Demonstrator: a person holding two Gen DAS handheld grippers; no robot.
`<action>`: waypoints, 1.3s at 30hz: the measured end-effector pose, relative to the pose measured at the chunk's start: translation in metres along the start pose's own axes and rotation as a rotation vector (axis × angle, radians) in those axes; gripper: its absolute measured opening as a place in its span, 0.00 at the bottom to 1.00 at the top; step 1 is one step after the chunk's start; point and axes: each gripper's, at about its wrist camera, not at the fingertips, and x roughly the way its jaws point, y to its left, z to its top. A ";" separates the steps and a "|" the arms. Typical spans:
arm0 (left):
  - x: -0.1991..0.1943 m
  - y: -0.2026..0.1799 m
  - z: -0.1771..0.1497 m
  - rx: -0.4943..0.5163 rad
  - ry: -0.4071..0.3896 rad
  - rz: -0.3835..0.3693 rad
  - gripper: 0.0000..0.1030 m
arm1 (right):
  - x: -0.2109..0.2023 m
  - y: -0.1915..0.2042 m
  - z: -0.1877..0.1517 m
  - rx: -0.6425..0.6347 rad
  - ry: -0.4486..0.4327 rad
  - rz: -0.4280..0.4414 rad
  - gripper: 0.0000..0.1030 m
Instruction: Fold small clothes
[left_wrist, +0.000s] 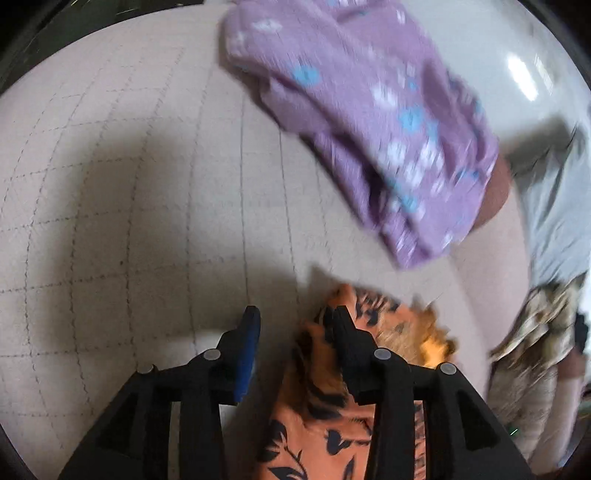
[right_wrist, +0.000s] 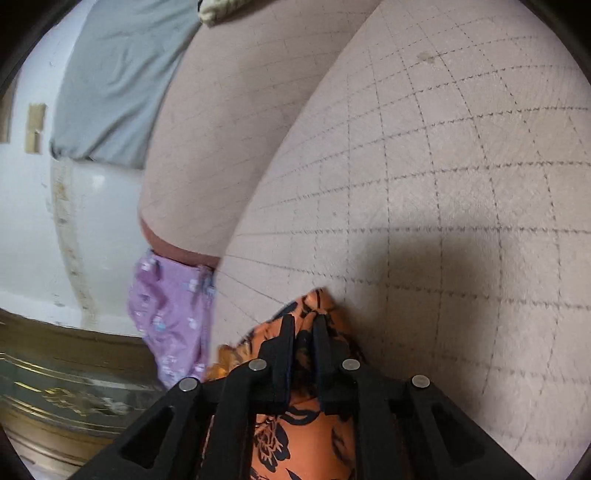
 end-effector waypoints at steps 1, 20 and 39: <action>-0.011 0.003 0.001 -0.002 -0.043 -0.022 0.41 | -0.010 0.000 0.001 -0.017 -0.048 0.020 0.21; -0.033 -0.059 -0.168 0.405 -0.148 0.318 0.63 | 0.096 0.163 -0.247 -0.911 0.323 -0.260 0.37; -0.026 -0.043 -0.136 0.303 -0.148 0.351 0.64 | 0.052 0.123 -0.100 -0.622 -0.143 -0.433 0.38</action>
